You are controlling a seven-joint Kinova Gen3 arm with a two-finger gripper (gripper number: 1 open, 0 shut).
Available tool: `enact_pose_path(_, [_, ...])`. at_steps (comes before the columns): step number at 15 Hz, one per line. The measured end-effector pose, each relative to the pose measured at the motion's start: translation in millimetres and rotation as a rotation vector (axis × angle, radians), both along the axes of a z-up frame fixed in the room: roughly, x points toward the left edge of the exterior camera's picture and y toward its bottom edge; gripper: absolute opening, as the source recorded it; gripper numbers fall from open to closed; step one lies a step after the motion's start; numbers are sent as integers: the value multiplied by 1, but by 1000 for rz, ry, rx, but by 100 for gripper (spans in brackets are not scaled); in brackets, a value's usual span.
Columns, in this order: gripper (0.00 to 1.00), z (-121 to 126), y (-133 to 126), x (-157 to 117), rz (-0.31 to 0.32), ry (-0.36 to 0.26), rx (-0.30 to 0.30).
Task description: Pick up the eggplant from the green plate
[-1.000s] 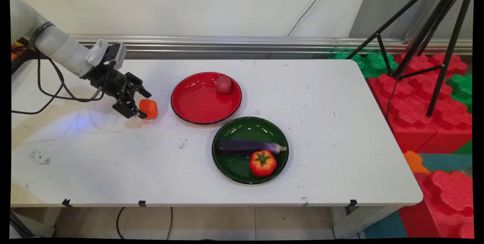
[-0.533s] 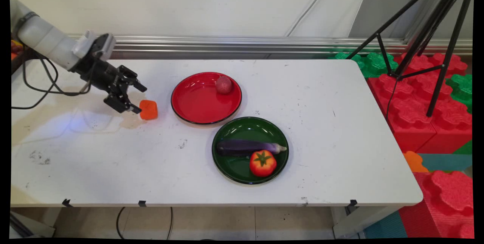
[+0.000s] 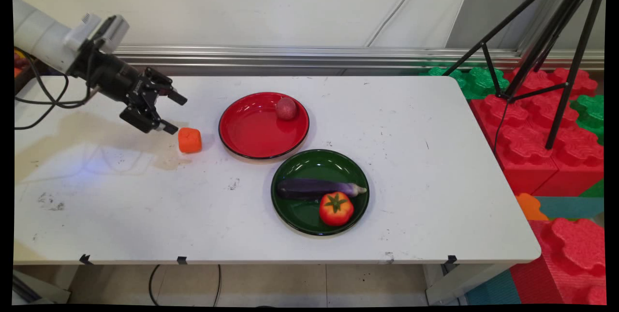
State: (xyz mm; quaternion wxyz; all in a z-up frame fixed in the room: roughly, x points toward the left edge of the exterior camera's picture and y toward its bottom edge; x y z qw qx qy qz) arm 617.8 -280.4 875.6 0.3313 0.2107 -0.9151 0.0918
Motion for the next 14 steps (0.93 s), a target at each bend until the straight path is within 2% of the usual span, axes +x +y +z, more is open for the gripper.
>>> enact_pose_path(7, [100,40,11,-6,4,63,-33])
enact_pose_path(14, [100,56,15,-6,21,84,-40])
